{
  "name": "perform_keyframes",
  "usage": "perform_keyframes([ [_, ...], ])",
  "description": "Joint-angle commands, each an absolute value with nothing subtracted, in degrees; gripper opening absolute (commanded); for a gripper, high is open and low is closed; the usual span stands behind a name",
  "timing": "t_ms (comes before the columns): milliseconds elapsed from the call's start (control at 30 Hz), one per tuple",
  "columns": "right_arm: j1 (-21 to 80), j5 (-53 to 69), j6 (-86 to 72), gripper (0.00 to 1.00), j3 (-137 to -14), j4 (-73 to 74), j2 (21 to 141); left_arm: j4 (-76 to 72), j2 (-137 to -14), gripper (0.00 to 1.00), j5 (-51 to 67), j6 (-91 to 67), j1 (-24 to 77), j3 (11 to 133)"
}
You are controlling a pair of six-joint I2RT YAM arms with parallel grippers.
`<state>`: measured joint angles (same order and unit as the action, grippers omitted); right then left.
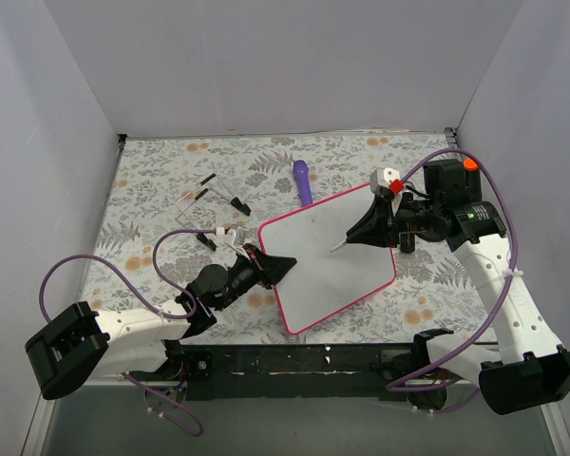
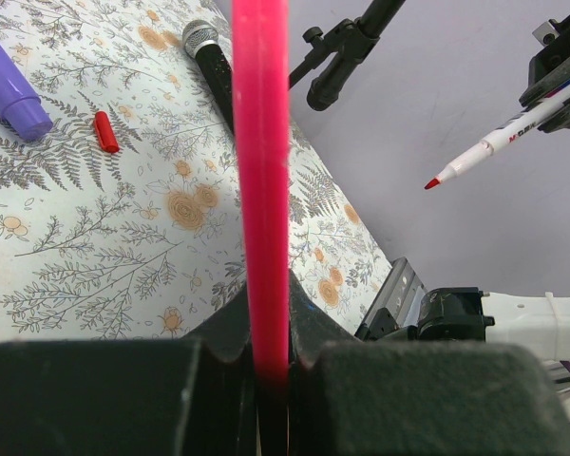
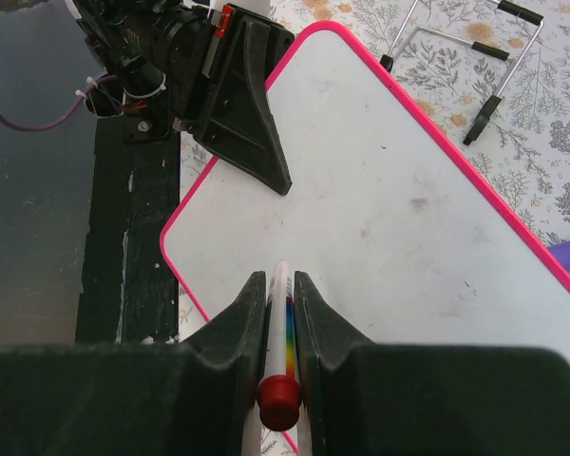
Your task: Write a sentence on the whiteboard
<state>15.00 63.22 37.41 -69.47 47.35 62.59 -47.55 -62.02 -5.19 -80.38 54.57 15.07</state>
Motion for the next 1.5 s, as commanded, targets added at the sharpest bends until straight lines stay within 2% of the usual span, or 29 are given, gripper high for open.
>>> perform_keyframes([
  [0, 14.68, 64.69, 36.65, 0.01, -69.00, 45.26, 61.52, -51.06, -60.03, 0.00, -6.15, -79.54, 54.84, 16.44],
  [1267, 14.68, 63.55, 35.68, 0.01, -67.41, 45.00, 60.65, -51.50, -60.12, 0.00, -6.06, -79.28, 54.93, 15.64],
  [1467, 14.77, 61.53, 45.25, 0.01, -70.92, 57.27, 62.40, -50.80, -59.59, 0.00, -5.98, -79.01, 54.93, 15.91],
])
